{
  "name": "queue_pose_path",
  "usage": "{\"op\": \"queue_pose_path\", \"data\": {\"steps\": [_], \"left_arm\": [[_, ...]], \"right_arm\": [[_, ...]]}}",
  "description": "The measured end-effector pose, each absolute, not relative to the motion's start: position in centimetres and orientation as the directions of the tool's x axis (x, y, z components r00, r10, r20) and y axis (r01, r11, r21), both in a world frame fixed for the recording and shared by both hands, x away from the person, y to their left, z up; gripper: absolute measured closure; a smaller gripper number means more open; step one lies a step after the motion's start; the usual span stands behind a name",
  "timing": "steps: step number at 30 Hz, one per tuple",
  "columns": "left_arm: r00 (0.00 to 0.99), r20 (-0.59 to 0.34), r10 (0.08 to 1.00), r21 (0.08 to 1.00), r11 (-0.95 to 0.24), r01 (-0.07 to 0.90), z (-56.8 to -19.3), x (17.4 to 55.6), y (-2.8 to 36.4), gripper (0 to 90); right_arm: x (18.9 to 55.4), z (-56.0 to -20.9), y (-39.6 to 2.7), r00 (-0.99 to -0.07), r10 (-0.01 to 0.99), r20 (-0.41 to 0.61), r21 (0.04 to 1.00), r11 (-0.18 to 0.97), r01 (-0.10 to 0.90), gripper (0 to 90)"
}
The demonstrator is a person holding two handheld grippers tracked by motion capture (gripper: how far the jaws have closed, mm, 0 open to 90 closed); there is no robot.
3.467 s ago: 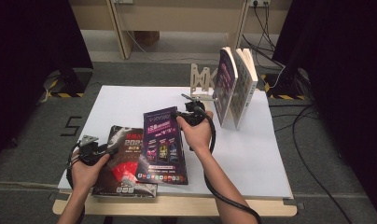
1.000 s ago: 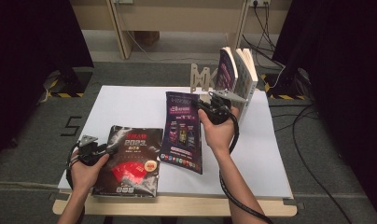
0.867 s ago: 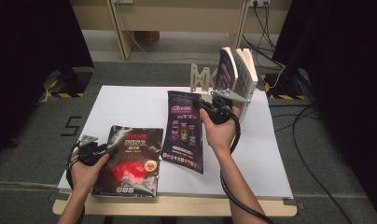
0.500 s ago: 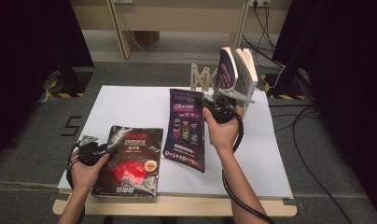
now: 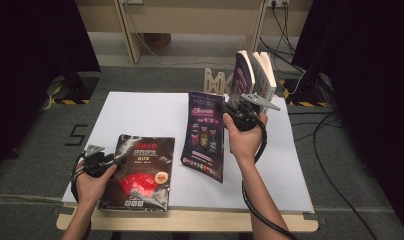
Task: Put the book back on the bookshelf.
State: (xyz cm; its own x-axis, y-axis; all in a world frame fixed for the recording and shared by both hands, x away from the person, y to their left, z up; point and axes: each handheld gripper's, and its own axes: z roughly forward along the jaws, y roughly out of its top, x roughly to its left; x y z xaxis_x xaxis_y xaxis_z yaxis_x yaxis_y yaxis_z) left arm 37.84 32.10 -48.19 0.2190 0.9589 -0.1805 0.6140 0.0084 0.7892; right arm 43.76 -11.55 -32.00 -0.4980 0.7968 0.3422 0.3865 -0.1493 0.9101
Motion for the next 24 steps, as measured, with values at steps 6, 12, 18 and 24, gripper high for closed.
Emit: {"op": "queue_pose_path", "data": {"steps": [6,12,18,24], "left_arm": [[0.218,-0.171,0.961,0.802,0.007,0.598,-48.3,37.8,32.3,40.8],[0.217,-0.143,0.966,0.833,-0.001,0.554,-48.4,37.9,32.5,38.6],[0.204,-0.133,0.97,0.849,0.005,0.528,-49.1,37.9,32.9,37.8],[0.202,-0.121,0.972,0.849,-0.005,0.529,-49.8,37.8,33.1,37.6]], "right_arm": [[43.7,-31.7,-12.1,-0.494,0.8,0.34,0.915,-0.159,0.372,84.7],[43.5,-31.3,-12.7,-0.484,0.808,0.336,0.919,-0.168,0.356,84.7],[43.4,-31.1,-13.3,-0.475,0.812,0.341,0.92,-0.182,0.348,84.7],[43.4,-31.0,-13.5,-0.472,0.812,0.343,0.92,-0.19,0.342,84.7]]}}
